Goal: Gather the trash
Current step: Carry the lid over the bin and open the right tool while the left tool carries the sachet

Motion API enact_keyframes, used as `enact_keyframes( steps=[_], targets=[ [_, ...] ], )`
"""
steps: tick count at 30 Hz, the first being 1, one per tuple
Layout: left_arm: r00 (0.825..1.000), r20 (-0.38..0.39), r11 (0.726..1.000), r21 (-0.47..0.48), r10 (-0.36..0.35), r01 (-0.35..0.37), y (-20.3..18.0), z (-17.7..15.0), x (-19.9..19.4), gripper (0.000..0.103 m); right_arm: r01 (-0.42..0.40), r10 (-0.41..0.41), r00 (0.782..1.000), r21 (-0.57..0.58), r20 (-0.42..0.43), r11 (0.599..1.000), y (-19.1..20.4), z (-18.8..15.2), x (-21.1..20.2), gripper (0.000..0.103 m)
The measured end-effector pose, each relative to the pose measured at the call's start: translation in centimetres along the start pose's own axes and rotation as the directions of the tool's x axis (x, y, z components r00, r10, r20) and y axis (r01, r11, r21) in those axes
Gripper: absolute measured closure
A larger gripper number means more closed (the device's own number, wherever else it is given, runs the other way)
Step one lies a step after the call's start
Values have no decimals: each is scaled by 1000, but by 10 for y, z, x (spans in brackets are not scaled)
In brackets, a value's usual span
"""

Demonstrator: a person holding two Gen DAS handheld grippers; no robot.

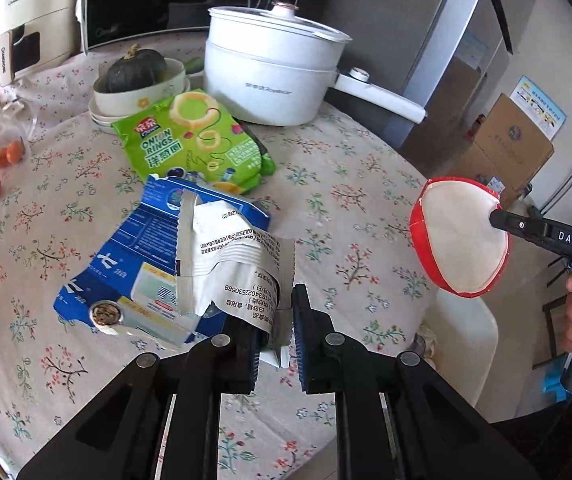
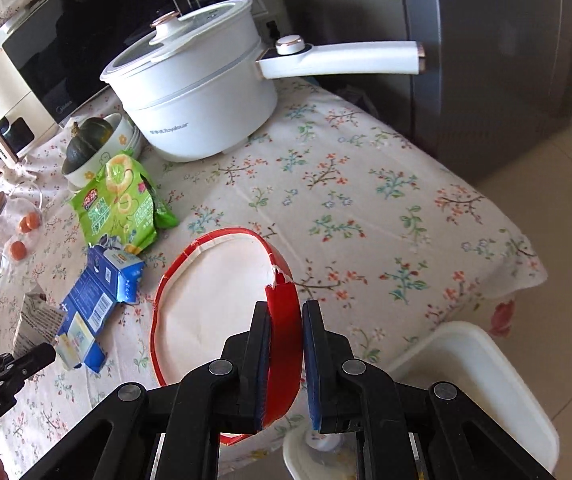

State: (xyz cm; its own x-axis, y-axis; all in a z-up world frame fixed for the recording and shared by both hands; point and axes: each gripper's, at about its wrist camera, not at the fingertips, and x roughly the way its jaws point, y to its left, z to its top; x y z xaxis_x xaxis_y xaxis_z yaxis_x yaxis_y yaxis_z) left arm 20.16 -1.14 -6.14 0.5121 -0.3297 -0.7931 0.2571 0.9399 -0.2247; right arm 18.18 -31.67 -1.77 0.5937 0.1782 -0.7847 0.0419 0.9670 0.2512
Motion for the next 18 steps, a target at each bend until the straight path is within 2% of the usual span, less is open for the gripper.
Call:
enact_keyframes(
  steps=[5, 11, 18],
  targets=[
    [999, -6, 998, 50, -37, 37, -34, -14, -3, 88, 10, -10, 1000, 29, -4, 1000, -29, -15, -23, 90],
    [995, -22, 989, 110, -98, 100, -71, -25, -4, 88, 64, -63, 997, 32, -33, 997, -60, -35, -35, 90],
    [988, -84, 969, 197, -132, 147, -112, -41, 12, 88, 142, -138, 986, 34, -94, 989, -97, -66, -35, 90]
  ],
)
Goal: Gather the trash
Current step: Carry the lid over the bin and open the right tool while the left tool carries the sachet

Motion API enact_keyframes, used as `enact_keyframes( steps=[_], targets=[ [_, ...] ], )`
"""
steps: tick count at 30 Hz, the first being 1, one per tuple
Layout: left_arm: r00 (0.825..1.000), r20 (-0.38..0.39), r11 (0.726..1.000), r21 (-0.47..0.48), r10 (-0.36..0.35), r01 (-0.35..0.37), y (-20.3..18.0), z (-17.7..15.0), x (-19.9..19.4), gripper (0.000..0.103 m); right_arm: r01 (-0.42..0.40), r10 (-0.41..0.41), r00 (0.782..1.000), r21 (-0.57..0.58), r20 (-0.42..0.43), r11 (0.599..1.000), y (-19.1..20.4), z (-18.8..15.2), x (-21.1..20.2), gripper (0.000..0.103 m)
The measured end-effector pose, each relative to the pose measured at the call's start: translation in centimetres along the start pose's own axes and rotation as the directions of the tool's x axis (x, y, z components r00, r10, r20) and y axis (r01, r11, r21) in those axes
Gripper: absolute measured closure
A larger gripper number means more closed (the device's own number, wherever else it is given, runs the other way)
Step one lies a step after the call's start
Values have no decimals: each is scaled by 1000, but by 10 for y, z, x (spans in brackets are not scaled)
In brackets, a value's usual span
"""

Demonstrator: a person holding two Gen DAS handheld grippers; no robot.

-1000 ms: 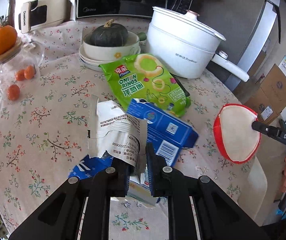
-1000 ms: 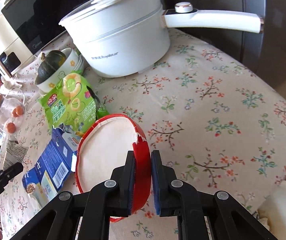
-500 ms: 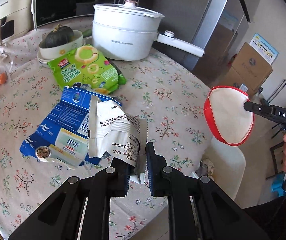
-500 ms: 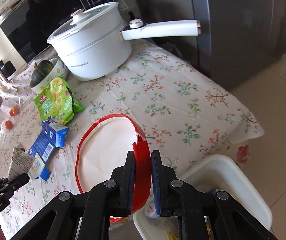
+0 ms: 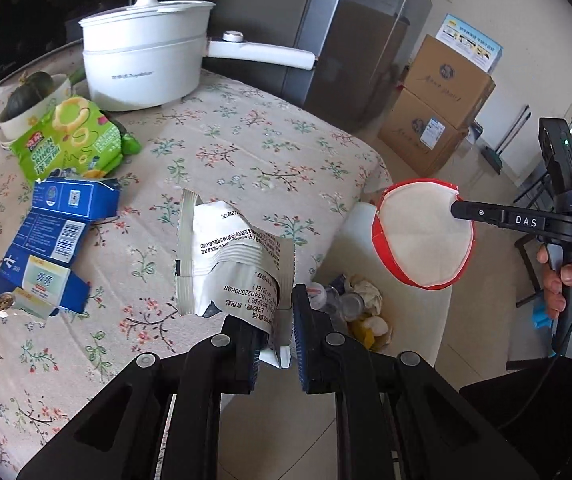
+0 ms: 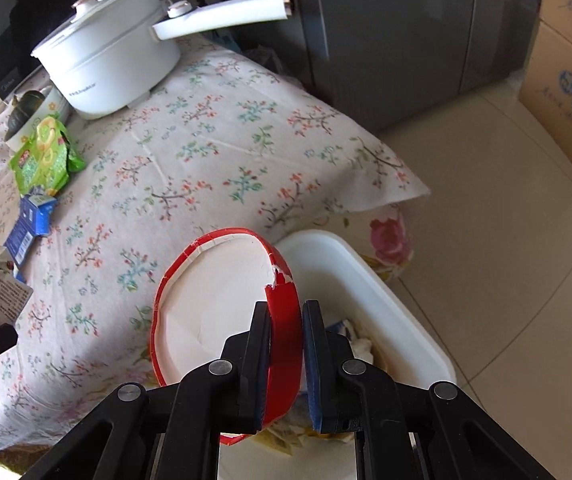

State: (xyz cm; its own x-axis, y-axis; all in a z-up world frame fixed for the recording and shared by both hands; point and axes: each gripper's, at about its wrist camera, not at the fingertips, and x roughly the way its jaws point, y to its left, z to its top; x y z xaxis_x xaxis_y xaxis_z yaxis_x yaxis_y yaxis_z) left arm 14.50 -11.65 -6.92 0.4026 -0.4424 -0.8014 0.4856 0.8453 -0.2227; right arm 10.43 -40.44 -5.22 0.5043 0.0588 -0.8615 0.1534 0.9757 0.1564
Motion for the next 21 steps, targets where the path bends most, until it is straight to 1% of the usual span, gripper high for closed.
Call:
enact_keyframes(
  steps=[4, 9, 10, 11, 12, 13, 14, 21],
  targets=[
    [999, -45, 998, 50, -23, 26, -19, -7, 16, 88, 50, -50, 998, 0, -40, 999, -19, -13, 9, 89],
    [996, -78, 994, 103, -40, 47, -41, -11, 33, 88, 110, -110, 990, -13, -85, 994, -35, -24, 19, 87],
    [996, -83, 993, 110, -42, 51, -44, -11, 37, 88, 116, -116, 989, -10, -90, 993, -38, -25, 19, 85],
    [995, -87, 992, 118, -45, 55, -48, -11, 40, 88, 116, -116, 989, -5, -96, 993, -41, -26, 18, 76],
    [995, -91, 990, 125, -47, 58, -52, -11, 43, 88, 114, -113, 989, 2, -95, 993, -44, -26, 16, 71],
    [994, -94, 989, 133, -49, 61, -56, -11, 45, 88, 113, -111, 990, 9, -89, 994, -46, -27, 14, 61],
    [994, -97, 988, 140, -52, 65, -59, -10, 48, 88, 114, -113, 990, 11, -82, 993, -48, -27, 11, 57],
    [990, -119, 980, 175, -76, 96, -87, -6, 70, 87, 141, -141, 988, -6, -68, 990, -53, -27, 3, 54]
  ],
)
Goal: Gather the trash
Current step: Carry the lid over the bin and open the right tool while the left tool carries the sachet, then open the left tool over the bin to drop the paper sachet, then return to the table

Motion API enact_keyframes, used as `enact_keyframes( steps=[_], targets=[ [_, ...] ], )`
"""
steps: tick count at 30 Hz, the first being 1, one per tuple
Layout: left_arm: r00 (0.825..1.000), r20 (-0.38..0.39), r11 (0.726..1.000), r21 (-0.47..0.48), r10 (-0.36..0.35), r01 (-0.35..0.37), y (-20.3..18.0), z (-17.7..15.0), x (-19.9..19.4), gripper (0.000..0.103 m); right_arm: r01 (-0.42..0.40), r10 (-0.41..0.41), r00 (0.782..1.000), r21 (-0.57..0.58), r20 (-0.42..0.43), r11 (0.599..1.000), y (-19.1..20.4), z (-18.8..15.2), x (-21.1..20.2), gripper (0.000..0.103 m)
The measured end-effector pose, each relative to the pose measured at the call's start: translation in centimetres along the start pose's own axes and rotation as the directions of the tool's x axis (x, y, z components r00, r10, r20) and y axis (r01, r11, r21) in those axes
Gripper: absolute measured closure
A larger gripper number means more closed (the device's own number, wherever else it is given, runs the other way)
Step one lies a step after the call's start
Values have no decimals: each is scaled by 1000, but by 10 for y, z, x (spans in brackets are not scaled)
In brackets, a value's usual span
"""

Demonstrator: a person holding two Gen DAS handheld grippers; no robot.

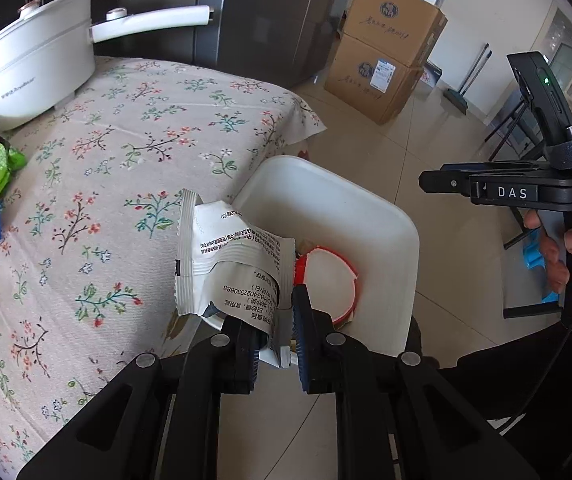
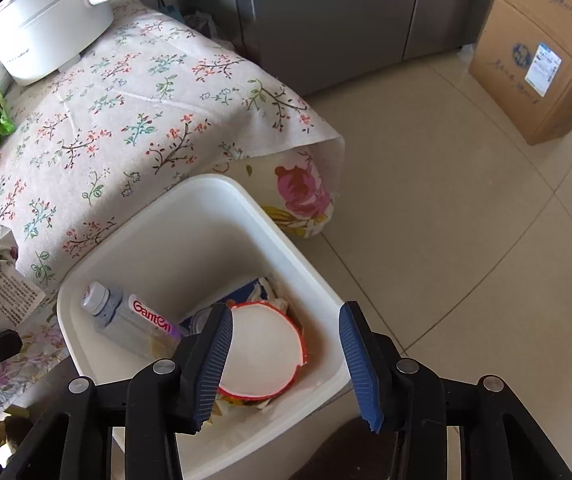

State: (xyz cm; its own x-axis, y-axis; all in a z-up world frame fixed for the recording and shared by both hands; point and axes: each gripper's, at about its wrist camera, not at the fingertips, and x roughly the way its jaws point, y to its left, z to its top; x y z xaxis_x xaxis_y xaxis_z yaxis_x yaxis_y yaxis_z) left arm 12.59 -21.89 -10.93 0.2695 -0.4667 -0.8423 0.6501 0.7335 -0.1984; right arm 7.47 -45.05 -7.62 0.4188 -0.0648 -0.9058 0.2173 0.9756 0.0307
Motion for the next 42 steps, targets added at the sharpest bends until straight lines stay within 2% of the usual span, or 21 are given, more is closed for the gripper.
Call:
enact_keyframes(
  steps=[2, 4, 5, 6, 7, 9, 20, 30, 37, 42],
  targets=[
    [1000, -8, 1000, 15, -5, 5, -7, 2, 7, 86, 4, -4, 1000, -2, -1, 1000, -1, -1, 0, 54],
    [1000, -16, 999, 30, 13, -13, -14, 5, 13, 75, 14, -14, 1000, -8, 0, 1000, -3, -2, -1, 53],
    [999, -31, 999, 36, 26, -24, -16, 6, 16, 67, 19, -19, 1000, -10, 0, 1000, -5, -2, -1, 53],
    [998, -47, 998, 37, 42, -41, -17, 7, 20, 49, 23, -23, 1000, -10, 1, 1000, -6, -3, -1, 52],
    [997, -48, 998, 35, 60, -58, -18, 8, 22, 35, 25, -25, 1000, -8, 1, 1000, -8, -4, -1, 50],
    [996, -41, 997, 31, 75, -74, -19, 7, 22, 28, 27, -27, 1000, -1, -1, 1000, -12, -5, -1, 48],
    [994, -66, 996, 11, 88, -87, -10, 3, 20, 25, 24, -24, 1000, -2, -2, 1000, -8, -2, -2, 43],
    [990, -33, 988, -77, 135, -137, 27, -3, -10, 24, 6, -6, 1000, -40, 16, 999, 18, 6, -7, 37],
    [978, -25, 963, -173, 208, -209, 72, -17, -35, 20, -14, 16, 999, -75, 30, 997, 47, 14, -8, 33],
    [966, -36, 924, -282, 257, -257, 112, -34, -54, 18, -25, 27, 1000, -112, 15, 993, 75, 15, -1, 32]
  ],
)
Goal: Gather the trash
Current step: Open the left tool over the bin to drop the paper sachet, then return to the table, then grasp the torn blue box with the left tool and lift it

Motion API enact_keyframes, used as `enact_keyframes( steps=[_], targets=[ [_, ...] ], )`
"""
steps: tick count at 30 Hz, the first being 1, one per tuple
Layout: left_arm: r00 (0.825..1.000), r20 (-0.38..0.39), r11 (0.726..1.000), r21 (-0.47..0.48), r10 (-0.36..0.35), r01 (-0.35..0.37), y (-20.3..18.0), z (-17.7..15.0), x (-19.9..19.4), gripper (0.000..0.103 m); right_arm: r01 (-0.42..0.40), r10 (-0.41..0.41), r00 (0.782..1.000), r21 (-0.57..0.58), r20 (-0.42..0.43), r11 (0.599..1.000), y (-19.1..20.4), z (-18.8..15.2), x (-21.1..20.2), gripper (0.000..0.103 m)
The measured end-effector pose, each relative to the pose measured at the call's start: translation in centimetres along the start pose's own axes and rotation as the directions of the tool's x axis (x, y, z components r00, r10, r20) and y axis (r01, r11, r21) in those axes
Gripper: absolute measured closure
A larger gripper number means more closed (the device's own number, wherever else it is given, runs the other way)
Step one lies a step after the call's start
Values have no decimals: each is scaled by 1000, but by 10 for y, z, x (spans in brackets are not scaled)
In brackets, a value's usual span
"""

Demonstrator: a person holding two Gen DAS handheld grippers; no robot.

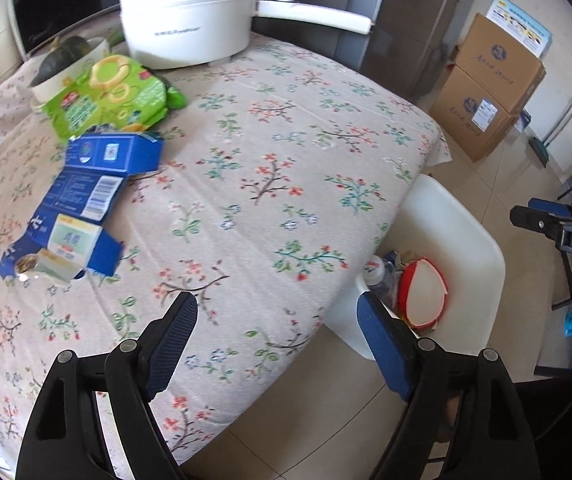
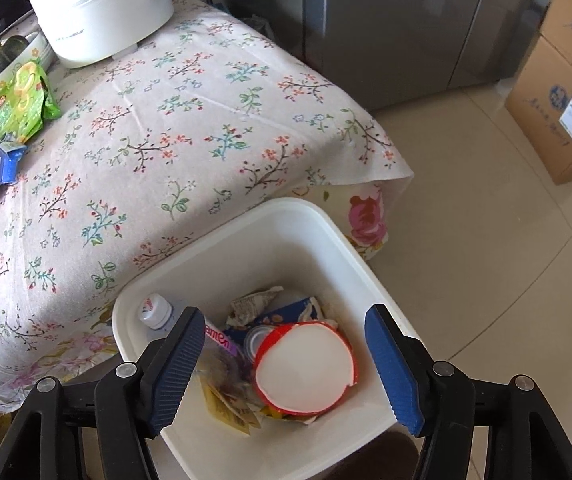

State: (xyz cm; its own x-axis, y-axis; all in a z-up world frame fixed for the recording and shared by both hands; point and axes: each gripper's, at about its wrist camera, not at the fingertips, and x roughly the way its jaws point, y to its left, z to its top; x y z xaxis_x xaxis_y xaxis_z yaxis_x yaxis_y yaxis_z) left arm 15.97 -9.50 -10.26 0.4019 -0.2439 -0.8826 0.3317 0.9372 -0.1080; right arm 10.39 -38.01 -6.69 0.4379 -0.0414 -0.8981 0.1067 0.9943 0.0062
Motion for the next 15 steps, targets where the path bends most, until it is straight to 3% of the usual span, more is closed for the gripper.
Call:
enact_keyframes(
  steps=[7, 15],
  targets=[
    [998, -15, 986, -157, 53, -54, 63, -13, -2, 18, -17, 16, 1000, -56, -13, 998, 38, 6, 8, 32],
    [996, -30, 938, -336, 81, -86, 128, -24, 4, 18, -29, 27, 999, -120, -23, 992, 75, 13, 18, 31]
  ],
)
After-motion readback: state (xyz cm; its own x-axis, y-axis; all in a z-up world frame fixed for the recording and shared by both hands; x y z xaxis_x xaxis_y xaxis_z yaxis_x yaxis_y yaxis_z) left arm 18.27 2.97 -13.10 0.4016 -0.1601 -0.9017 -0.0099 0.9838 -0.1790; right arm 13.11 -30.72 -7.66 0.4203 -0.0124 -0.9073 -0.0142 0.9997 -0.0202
